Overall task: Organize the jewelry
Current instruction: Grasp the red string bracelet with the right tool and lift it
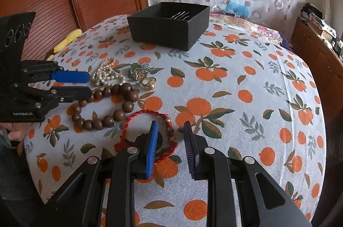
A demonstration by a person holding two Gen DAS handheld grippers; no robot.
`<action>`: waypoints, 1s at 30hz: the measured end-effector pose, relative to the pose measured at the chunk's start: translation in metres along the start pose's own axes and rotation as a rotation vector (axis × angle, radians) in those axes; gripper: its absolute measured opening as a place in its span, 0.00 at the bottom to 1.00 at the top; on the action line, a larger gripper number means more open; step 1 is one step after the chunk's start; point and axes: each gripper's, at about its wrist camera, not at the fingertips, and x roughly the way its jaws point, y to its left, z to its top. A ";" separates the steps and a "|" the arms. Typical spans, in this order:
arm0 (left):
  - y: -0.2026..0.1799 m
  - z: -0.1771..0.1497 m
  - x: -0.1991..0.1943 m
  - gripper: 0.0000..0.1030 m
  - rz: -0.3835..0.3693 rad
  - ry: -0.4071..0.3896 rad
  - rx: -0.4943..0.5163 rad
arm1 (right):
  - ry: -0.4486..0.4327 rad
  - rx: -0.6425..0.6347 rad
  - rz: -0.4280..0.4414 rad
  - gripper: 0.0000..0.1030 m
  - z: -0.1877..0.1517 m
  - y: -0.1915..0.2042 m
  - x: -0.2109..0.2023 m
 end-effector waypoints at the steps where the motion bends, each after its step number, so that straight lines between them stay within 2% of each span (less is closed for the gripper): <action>1: -0.001 0.000 0.002 0.32 0.000 0.005 0.001 | 0.000 0.000 0.000 0.25 0.000 0.000 0.000; 7: -0.003 -0.003 0.007 0.28 -0.001 0.019 0.001 | 0.000 -0.007 -0.009 0.25 -0.001 0.001 0.000; 23: -0.009 -0.006 0.006 0.25 0.005 0.012 0.013 | 0.000 -0.009 -0.011 0.25 -0.002 0.001 0.000; 25: -0.010 -0.006 0.007 0.12 0.005 0.014 0.018 | 0.000 -0.013 -0.016 0.25 -0.002 0.002 -0.001; 27: -0.011 -0.006 0.007 0.12 0.004 0.010 0.023 | 0.000 -0.019 -0.024 0.25 -0.001 0.003 -0.001; 28: -0.011 -0.006 0.007 0.12 0.004 0.006 0.023 | 0.000 -0.025 -0.033 0.23 -0.001 0.004 0.000; 30: -0.009 -0.005 0.004 0.12 0.008 -0.008 0.015 | 0.002 -0.034 -0.038 0.08 -0.001 0.005 0.000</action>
